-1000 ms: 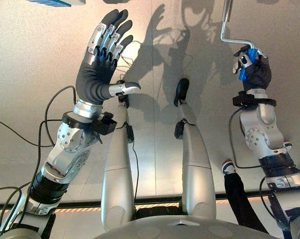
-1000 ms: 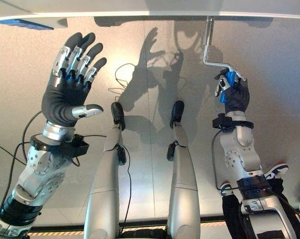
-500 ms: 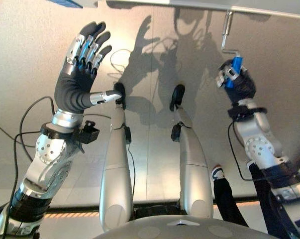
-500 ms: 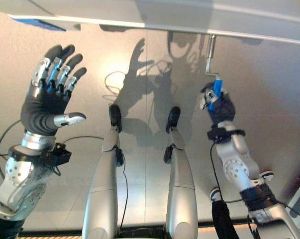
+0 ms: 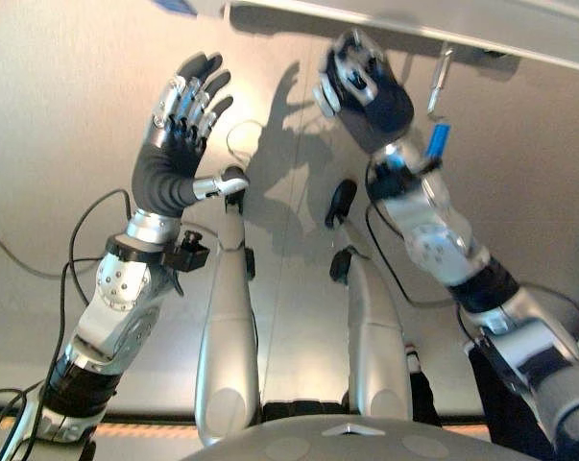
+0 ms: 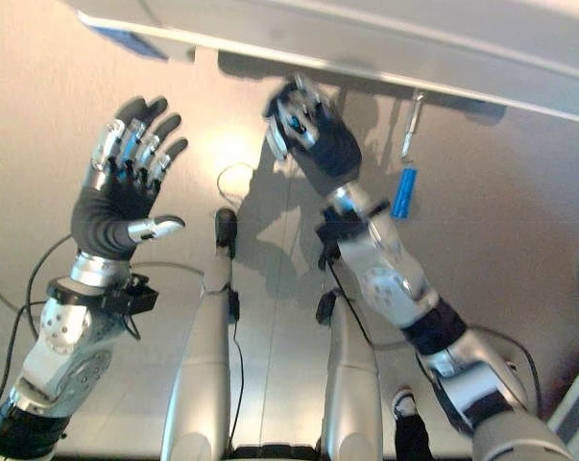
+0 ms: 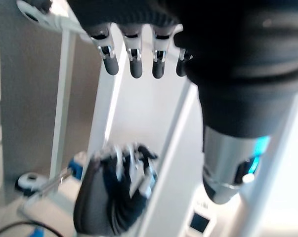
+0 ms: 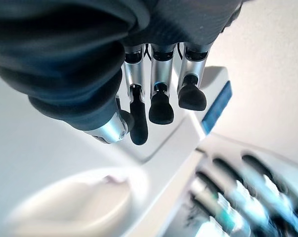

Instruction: Raise the hospital bed

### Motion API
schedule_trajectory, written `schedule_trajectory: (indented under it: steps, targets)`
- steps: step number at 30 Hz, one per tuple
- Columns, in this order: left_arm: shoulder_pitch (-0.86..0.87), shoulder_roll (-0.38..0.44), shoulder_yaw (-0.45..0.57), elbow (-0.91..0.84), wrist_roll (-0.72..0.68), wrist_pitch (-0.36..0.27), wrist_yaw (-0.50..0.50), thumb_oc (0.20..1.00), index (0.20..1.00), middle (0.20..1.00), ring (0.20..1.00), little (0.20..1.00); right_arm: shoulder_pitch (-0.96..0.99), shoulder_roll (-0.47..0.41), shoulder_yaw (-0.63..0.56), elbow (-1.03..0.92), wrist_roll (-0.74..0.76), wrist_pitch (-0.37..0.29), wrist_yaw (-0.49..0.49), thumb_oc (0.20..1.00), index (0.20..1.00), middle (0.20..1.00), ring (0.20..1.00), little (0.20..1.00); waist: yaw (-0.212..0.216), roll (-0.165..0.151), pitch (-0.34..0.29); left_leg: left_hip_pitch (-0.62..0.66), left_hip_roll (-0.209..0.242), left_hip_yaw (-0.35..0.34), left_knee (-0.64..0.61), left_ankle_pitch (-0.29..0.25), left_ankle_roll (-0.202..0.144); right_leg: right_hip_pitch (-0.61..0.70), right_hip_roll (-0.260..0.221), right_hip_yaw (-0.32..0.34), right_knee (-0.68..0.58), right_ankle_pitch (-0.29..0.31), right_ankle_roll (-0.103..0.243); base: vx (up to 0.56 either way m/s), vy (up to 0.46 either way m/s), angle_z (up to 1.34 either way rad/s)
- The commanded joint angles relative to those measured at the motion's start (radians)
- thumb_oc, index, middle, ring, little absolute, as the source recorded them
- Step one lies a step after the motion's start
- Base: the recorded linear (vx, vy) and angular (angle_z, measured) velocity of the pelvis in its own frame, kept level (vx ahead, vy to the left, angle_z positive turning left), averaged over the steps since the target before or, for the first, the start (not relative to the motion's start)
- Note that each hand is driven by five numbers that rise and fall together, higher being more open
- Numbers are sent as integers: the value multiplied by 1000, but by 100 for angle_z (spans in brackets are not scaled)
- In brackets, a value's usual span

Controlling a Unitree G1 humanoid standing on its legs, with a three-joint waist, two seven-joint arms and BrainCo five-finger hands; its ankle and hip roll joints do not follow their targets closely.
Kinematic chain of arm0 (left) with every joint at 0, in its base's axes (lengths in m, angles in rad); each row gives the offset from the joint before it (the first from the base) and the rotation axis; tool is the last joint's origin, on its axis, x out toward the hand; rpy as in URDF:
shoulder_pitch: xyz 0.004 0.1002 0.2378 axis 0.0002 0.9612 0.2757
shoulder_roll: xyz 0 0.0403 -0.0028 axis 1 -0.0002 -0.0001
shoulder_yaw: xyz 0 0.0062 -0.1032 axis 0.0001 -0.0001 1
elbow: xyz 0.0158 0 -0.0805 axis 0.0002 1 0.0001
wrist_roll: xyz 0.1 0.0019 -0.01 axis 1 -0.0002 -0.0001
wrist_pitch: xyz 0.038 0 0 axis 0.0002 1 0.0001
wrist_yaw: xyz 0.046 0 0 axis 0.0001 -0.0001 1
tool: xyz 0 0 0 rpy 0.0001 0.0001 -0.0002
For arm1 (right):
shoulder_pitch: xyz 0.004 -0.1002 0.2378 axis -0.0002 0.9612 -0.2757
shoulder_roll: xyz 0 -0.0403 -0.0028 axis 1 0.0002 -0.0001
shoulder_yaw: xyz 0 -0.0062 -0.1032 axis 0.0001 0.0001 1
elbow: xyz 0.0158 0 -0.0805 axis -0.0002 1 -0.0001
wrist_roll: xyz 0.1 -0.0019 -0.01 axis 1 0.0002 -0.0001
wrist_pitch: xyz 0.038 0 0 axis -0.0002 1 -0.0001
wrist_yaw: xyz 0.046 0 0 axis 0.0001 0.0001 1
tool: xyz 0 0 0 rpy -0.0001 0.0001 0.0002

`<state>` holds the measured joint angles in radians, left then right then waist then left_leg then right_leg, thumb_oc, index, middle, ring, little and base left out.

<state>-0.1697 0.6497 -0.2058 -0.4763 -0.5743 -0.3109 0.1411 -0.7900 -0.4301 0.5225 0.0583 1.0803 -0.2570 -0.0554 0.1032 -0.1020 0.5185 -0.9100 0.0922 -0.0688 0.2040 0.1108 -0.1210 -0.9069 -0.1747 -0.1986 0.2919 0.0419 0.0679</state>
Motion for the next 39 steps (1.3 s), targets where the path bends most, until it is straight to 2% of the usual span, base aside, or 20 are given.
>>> schedule_trajectory:
  steps: [1, 2, 3, 4, 5, 6, 7, 9, 11, 12, 13, 14, 15, 22, 26, 29, 32, 33, 37, 39]
  targets:
    - [-32, 16, -19, -90, -15, -52, 8, 1000, 1000, 1000, 1000, 1000, -50, 37, 25, 14, -94, -12, -72, 200, 200, 200, 200, 200, -7, 32, 2, -15, -45, 9, 52, -62, 41, 62, -13, -9, -56, 24, 87, 5, 14, 10]
    - [-21, 15, -23, -88, -16, -51, 9, 1000, 1000, 1000, 1000, 1000, -38, 40, 28, 16, -93, -12, -71, 200, 200, 200, 200, 200, -5, 33, 2, 17, -42, 5, 56, -95, 36, 89, -10, -1, -46, -5, 95, -48, 34, 9]
    - [-46, 17, -36, -91, -22, -55, 7, 1000, 1000, 1000, 1000, 1000, -95, 56, 17, 82, -116, -11, -101, 200, 200, 200, 200, 200, 2, 36, 2, -21, -47, 6, 53, -61, 41, 61, -16, -9, -58, 24, 87, 74, 4, 6]
    - [-42, 17, -44, -92, -24, -56, 9, 1000, 1000, 1000, 1000, 1000, -101, 61, 16, 95, -132, -12, -114, 200, 200, 200, 200, 200, 5, 37, 2, 7, -44, 2, 58, -93, 35, 87, -13, -1, -51, -3, 96, -40, 33, 5]
    - [-55, 13, -49, -93, -24, -55, 9, 1000, 1000, 1000, 1000, 1000, -119, 65, 5, 107, -127, -14, -114, 200, 200, 200, 200, 200, 4, 36, 2, -25, -48, 6, 55, -61, 41, 58, -15, -10, -60, 25, 87, 74, 13, 2]
    - [-49, 8, -67, -92, -22, -53, 10, 1000, 1000, 1000, 1000, 1000, -119, 75, 13, 126, -125, -17, -119, 200, 200, 200, 200, 200, 7, 38, 2, 4, -45, 2, 60, -94, 36, 82, -13, -1, -47, -4, 95, -42, 42, 1]
    - [-68, 8, -76, -90, -18, -51, 10, 1000, 1000, 1000, 1000, 1000, -147, 77, 7, 165, -130, -11, -122, 200, 200, 200, 200, 200, 6, 38, 2, -27, -48, 7, 58, -62, 42, 54, -17, -9, -54, 23, 86, 16, 35, 0]
    - [-71, 21, -94, -90, -16, -52, 9, 1000, 1000, 1000, 1000, 1000, -181, 97, 23, 253, -140, 1, -130, 200, 200, 200, 200, 200, 10, 38, 2, 2, -47, 4, 65, -97, 37, 76, -13, 2, -43, -5, 93, 11, 37, -3]
    - [-98, 22, -120, -95, -25, -56, 16, 1000, 1000, 1000, 1000, 1000, -251, 136, 43, 416, -179, 29, -160, 200, 200, 200, 200, 200, 16, 45, 2, 1, -46, 5, 67, -98, 35, 76, -13, 4, -42, -8, 91, 4, 38, -6]
    - [-109, 24, -116, -96, -24, -56, 16, 1000, 1000, 1000, 1000, 1000, -266, 134, 40, 418, -180, 27, -159, 200, 200, 200, 200, 200, 13, 43, 2, -31, -48, 10, 63, -66, 40, 49, -16, -5, -52, 20, 83, 60, 13, -6]
    - [-104, 18, -126, -95, -29, -55, 13, 1000, 1000, 1000, 1000, 1000, -265, 149, 54, 457, -197, 45, -153, 238, 238, 238, 238, 238, 17, 46, 2, 0, -46, 5, 67, -98, 35, 75, -13, 5, -41, -9, 91, -60, 25, -4]
    - [-120, 17, -127, -93, -28, -57, 11, 1000, 1000, 1000, 1000, 1000, -273, 160, 58, 472, -199, 48, -150, 485, 485, 485, 485, 485, 13, 46, 2, -31, -49, 9, 62, -63, 40, 48, -17, -4, -50, 20, 83, 0, 15, -3]
    - [-121, 10, -128, -88, -26, -56, 13, 1000, 1000, 1000, 1000, 1000, -248, 169, 69, 464, -213, 51, -139, 1000, 1000, 1000, 1000, 1000, 9, 46, 2, -26, -50, 12, 61, -62, 39, 50, -17, -4, -51, 19, 82, -58, 20, -1]
    - [-106, -1, -153, 58, 5, -52, 19, 1000, 1000, 1000, 1000, 1000, -124, 164, 100, 518, -310, 84, -94, 1000, 1000, 1000, 1000, 1000, 3, 47, 2, 42, -52, 18, 40, -53, 38, 106, -15, -2, -54, 23, 83, -11, -1, 0]
    - [-82, -38, -182, 291, 42, -30, 22, 1000, 1000, 1000, 1000, 1000, -42, 156, 100, 573, -387, 105, -71, 1000, 1000, 1000, 1000, 1000, 1, 46, 2, 125, -52, 26, 10, -40, 34, 179, -16, -2, -67, 28, 86, -49, -3, -4]
    - [-59, -90, -189, 635, 136, -17, 11, 1000, 1000, 1000, 1000, 1000, 91, 139, 76, 665, -547, 115, -56, 1000, 1000, 1000, 1000, 1000, -6, 50, 2, 271, -49, 28, -38, -24, 29, 309, -16, -6, -90, 33, 92, -39, 13, -7]
    - [-41, -110, -188, 759, 175, -18, -1, 1000, 1000, 1000, 1000, 1000, 166, 135, 54, 697, -599, 113, -49, 1000, 1000, 1000, 1000, 1000, -10, 53, 2, 347, -47, 27, -60, -22, 30, 383, -15, -14, -106, 32, 94, -3, -3, -7]
    - [-35, -147, -171, 922, 208, -10, -7, 1000, 1000, 1000, 1000, 1000, 253, 141, 13, 742, -626, 107, -46, 1000, 1000, 1000, 1000, 1000, -15, 57, 2, 433, -42, 33, -84, -19, 28, 469, -15, -22, -129, 34, 99, 0, 0, 0]
    - [-17, -201, -143, 1150, 309, 16, -24, 1000, 1000, 1000, 1000, 1000, 380, 108, -93, 859, -735, 110, -65, 1000, 1000, 1000, 1000, 1000, -32, 73, 1, 611, -34, 36, -134, -17, 25, 647, -9, -33, -180, 28, 104, 18, 24, 6]
    - [10, -226, -121, 1233, 341, 28, -38, 1000, 1000, 1000, 1000, 1000, 456, 93, -168, 923, -755, 112, -72, 1000, 1000, 1000, 1000, 1000, -45, 80, -56, 665, -30, 39, -167, -12, 21, 697, -7, -42, -210, 30, 108, 70, 29, 5]
